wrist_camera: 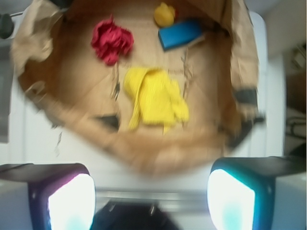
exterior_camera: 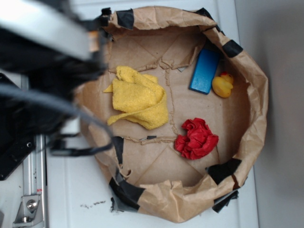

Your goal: Grab the yellow cloth.

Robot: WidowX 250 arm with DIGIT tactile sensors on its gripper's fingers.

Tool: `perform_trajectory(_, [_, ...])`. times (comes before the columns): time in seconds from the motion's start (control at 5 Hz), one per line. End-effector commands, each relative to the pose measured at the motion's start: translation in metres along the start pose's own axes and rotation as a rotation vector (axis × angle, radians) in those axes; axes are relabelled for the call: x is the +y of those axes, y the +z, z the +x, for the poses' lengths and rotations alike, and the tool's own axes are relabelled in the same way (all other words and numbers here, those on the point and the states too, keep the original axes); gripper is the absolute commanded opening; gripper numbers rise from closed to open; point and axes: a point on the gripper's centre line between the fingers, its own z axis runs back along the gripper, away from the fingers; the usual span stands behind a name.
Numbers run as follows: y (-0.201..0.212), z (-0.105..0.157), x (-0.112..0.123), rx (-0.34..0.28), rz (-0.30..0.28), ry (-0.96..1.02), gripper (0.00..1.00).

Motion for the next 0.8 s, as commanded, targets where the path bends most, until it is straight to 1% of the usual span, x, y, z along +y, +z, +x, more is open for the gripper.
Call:
perform_trajectory(0.0, [-0.079,0.052,0.02,0.065,-0.084,-0.057,1.0])
perform_trajectory(0.2, [-0.118,0.055,-0.007,0.121,-0.173,-0.146,1.0])
perform_trajectory(0.4, [-0.154,0.042,-0.034,0.179,-0.2,-0.173,1.0])
perform_trajectory(0.6, [-0.169,0.036,-0.041,0.204,-0.253,-0.217,1.0])
